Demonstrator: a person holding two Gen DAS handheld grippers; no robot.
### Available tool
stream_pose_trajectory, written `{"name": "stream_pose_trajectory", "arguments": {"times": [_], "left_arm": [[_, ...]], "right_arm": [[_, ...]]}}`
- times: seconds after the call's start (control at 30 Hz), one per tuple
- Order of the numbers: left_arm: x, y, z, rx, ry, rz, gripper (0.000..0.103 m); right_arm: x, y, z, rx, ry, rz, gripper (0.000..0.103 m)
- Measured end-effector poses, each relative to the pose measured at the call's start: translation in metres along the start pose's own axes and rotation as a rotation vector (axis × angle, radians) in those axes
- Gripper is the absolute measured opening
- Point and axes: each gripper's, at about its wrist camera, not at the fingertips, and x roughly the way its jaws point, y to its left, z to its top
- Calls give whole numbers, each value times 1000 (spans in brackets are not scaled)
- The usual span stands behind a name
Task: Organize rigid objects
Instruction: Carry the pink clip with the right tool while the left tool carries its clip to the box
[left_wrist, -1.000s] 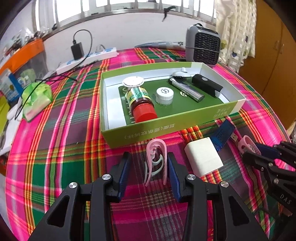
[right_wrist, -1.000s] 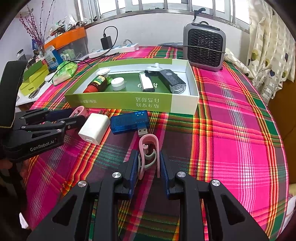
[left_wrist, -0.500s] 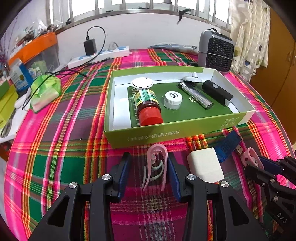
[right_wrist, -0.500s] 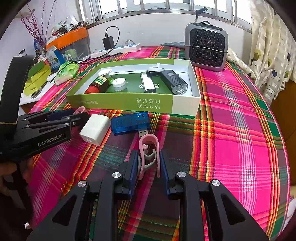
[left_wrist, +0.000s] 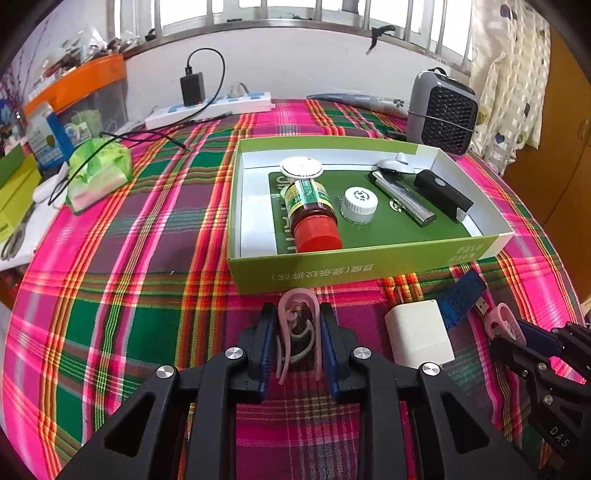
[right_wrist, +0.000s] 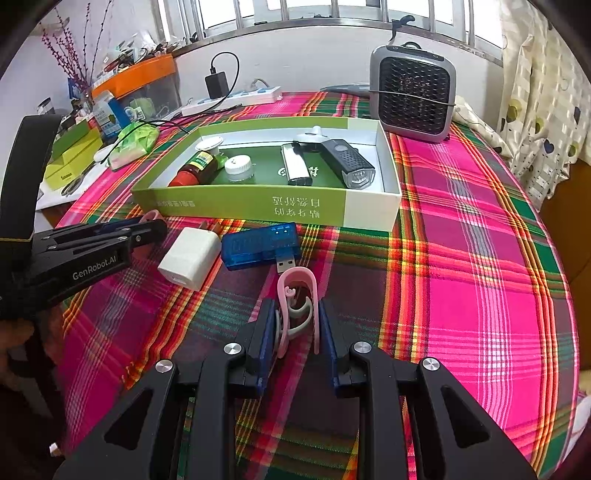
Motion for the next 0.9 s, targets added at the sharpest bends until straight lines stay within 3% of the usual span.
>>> {"name": "stream_pose_trajectory", "arguments": {"times": [0.9], "left_arm": [[-15,0,-1,3,-20,-11,22]], "right_arm": [[-5,3,0,-12,-14,-11,25]]}}
